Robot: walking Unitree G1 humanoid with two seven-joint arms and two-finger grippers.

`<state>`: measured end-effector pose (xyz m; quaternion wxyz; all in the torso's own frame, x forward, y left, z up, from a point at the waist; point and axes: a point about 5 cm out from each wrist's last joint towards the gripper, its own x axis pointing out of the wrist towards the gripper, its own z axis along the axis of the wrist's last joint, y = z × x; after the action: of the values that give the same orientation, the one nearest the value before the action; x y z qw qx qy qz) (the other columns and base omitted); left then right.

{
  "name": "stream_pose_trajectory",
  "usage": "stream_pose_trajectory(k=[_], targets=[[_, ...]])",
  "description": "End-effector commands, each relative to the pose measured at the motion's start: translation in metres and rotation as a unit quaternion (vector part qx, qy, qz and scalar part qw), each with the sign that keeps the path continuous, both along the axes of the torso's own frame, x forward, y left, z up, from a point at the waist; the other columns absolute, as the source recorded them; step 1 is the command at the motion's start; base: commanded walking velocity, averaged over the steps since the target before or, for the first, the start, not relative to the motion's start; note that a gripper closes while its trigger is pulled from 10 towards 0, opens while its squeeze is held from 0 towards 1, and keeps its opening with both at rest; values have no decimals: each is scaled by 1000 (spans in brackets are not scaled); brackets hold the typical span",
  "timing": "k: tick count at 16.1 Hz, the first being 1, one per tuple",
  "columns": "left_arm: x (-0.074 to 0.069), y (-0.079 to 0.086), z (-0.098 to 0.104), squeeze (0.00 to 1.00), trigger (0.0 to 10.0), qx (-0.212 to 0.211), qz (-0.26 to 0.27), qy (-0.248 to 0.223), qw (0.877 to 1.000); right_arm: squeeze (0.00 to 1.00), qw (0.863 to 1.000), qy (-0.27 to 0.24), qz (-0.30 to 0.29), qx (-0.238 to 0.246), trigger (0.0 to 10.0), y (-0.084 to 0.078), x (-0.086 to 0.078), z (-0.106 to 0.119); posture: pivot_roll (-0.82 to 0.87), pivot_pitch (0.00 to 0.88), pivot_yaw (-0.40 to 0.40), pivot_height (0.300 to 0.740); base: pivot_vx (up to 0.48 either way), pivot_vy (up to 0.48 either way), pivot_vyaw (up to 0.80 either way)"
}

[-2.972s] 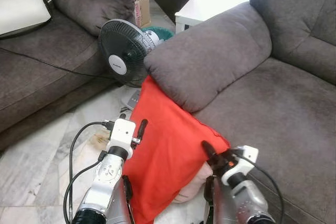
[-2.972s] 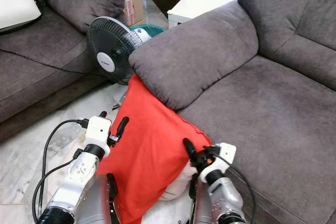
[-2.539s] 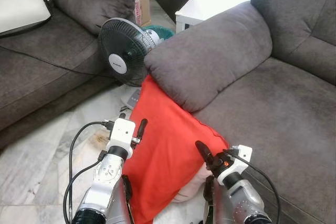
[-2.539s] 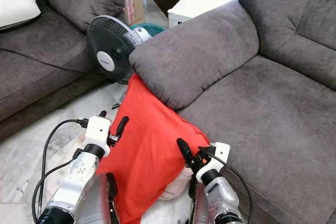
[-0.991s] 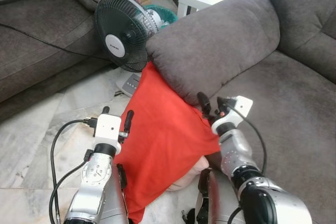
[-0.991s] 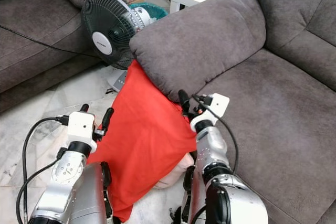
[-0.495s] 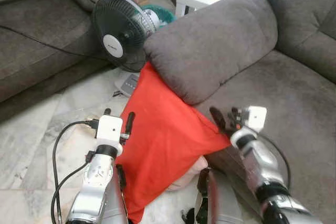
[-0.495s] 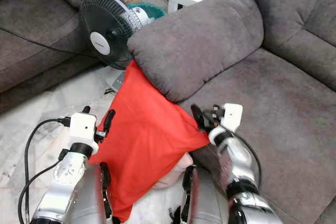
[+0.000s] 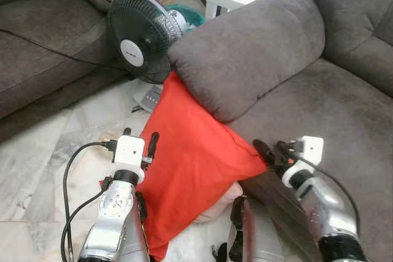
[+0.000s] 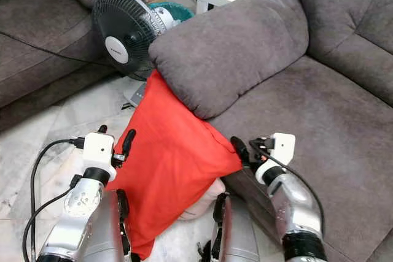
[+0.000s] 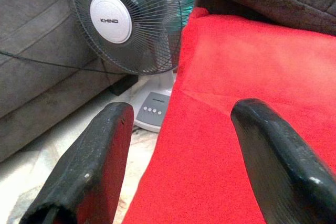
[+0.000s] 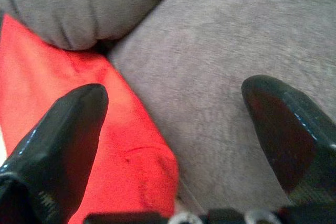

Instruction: Move the pillow to the sofa from floor

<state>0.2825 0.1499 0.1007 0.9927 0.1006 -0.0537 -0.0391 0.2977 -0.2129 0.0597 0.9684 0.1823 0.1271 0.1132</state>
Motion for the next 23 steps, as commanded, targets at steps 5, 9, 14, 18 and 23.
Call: stream_pose_trajectory(k=[5, 9, 14, 18, 23], targets=[[1, -5, -8, 0, 10000, 2, -10, 16, 1000, 0, 995, 97, -17, -6, 10000, -16, -29, -16, 187, 184, -114, 533, 0, 0, 0], [3, -7, -10, 0, 10000, 1, -13, 18, 1000, 0, 991, 124, -21, 40, 10000, -6, -36, -17, 188, 177, -113, 533, 0, 0, 0], [5, -7, -11, 0, 10000, 0, -14, 20, 1000, 0, 985, 107, 11, 133, 10000, 14, -37, -5, 183, 169, -114, 533, 0, 0, 0], [8, -11, -12, 0, 10000, -2, -21, 19, 1000, 0, 987, 96, 15, 129, 10000, 26, -35, -12, 186, 158, -111, 533, 0, 0, 0], [10, -13, -11, 0, 10000, -1, -24, 15, 1000, 0, 985, 98, -2, 142, 10000, 42, -28, -27, 200, 158, -106, 533, 0, 0, 0]])
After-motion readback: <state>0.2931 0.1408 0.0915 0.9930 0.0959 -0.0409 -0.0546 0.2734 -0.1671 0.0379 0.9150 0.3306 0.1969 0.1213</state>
